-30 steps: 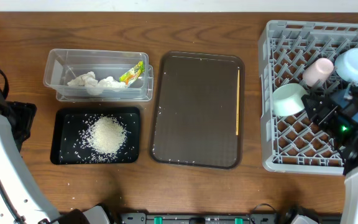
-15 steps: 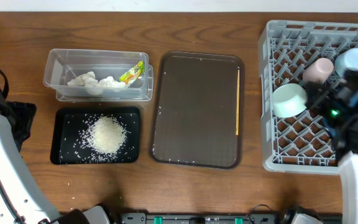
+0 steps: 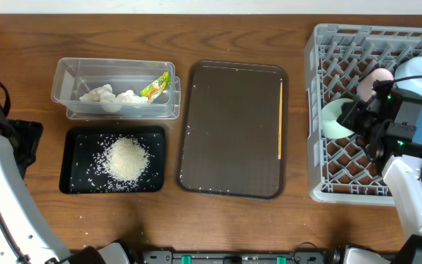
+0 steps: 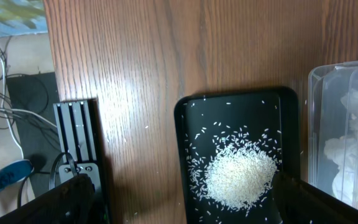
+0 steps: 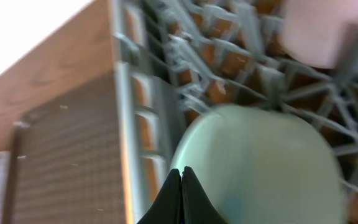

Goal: Sort waste into correct bins and load items into the dishwasher rack

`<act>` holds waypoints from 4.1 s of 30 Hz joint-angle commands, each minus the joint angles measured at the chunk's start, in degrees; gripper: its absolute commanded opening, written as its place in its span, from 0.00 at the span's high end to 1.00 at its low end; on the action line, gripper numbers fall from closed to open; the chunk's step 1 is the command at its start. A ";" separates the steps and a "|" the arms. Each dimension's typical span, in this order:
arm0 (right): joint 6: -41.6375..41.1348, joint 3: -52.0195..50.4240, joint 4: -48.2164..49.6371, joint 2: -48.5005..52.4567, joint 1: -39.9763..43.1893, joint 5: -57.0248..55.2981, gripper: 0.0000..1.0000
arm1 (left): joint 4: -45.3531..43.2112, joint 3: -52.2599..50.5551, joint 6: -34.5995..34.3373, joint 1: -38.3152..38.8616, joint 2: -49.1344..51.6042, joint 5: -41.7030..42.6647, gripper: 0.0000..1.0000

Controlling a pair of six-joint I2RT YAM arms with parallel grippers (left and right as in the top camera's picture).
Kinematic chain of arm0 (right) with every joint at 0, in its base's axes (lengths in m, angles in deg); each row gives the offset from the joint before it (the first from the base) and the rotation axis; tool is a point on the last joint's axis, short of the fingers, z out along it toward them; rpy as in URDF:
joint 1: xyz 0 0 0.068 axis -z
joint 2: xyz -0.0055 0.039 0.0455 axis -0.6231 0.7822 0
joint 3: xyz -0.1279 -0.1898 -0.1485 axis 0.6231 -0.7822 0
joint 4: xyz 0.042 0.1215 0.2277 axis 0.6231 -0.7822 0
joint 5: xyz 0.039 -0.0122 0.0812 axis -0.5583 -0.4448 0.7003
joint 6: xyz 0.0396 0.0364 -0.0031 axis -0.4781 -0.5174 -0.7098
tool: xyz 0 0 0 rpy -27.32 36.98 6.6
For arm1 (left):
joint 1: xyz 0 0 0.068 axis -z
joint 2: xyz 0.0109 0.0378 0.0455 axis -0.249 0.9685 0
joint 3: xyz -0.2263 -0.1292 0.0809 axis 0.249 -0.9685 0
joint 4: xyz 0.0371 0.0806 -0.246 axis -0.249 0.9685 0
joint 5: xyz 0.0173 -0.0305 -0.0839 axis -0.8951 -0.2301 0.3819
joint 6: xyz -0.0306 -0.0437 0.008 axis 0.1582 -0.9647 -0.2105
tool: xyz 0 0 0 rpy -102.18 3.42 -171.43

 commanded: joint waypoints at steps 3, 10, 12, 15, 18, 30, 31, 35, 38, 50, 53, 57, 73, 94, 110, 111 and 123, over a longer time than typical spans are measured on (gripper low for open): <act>-0.11 0.92 -2.93 -0.07 -0.24 -5.33 0.99 | 0.15 0.13 -0.94 -0.20 0.11 -0.48 0.06; -0.96 7.17 -14.19 -3.67 -0.22 -12.31 0.99 | 0.15 0.13 -0.94 -0.20 0.11 -0.48 0.06; -0.92 9.64 -17.84 -4.96 -0.22 -15.37 0.99 | 0.15 0.13 -0.94 -0.20 0.11 -0.48 0.06; 0.33 12.11 -20.81 -6.47 -0.22 -17.40 0.99 | 0.15 0.13 -0.94 -0.20 0.11 -0.48 0.06; 2.64 12.13 -20.09 -6.67 -0.31 -10.82 0.99 | 0.15 0.13 -0.92 -0.20 0.11 -0.48 0.06; 3.69 12.13 -19.91 4.31 -1.81 -7.65 0.99 | 0.15 0.13 -0.94 -0.20 0.11 -0.48 0.06; 3.67 12.11 -20.06 4.72 -1.81 -8.72 0.99 | 0.15 0.13 -0.94 -0.20 0.11 -0.48 0.06; 2.49 12.24 -20.81 4.24 -1.75 -13.79 0.99 | 0.15 0.13 -0.94 -0.20 0.11 -0.48 0.06; 2.43 12.70 -22.08 2.38 -1.70 -16.98 0.99 | 0.15 0.13 -0.94 -0.20 0.11 -0.48 0.06; 2.47 15.87 -29.18 -3.19 -1.73 -20.76 0.99 | 0.15 0.13 -0.94 -0.20 0.11 -0.48 0.06; 3.26 15.87 -27.87 -3.19 -1.77 -16.04 0.99 | 0.15 0.13 -0.94 -0.20 0.11 -0.48 0.06; 5.92 15.85 -25.44 -2.73 -1.79 -10.12 0.99 | 0.15 0.13 -0.94 -0.20 0.11 -0.48 0.06; 7.85 15.78 -26.53 5.29 -1.73 -7.23 0.99 | 0.15 0.13 -0.92 -0.20 0.11 -0.48 0.06; 3.93 16.85 -29.42 4.90 -1.70 -25.38 0.99 | 0.15 0.13 -0.94 -0.20 0.11 -0.48 0.06; 15.17 25.55 -32.39 -6.12 -10.14 9.31 0.23 | 0.15 0.13 -0.94 -0.20 0.11 -0.48 0.06; 13.84 26.03 -32.57 -5.97 -12.31 5.88 0.24 | 0.15 0.13 -0.94 -0.20 0.11 -0.48 0.06; 9.73 50.14 -54.73 18.56 -33.00 -13.03 0.15 | 0.15 0.13 -0.92 -0.20 0.11 -0.48 0.06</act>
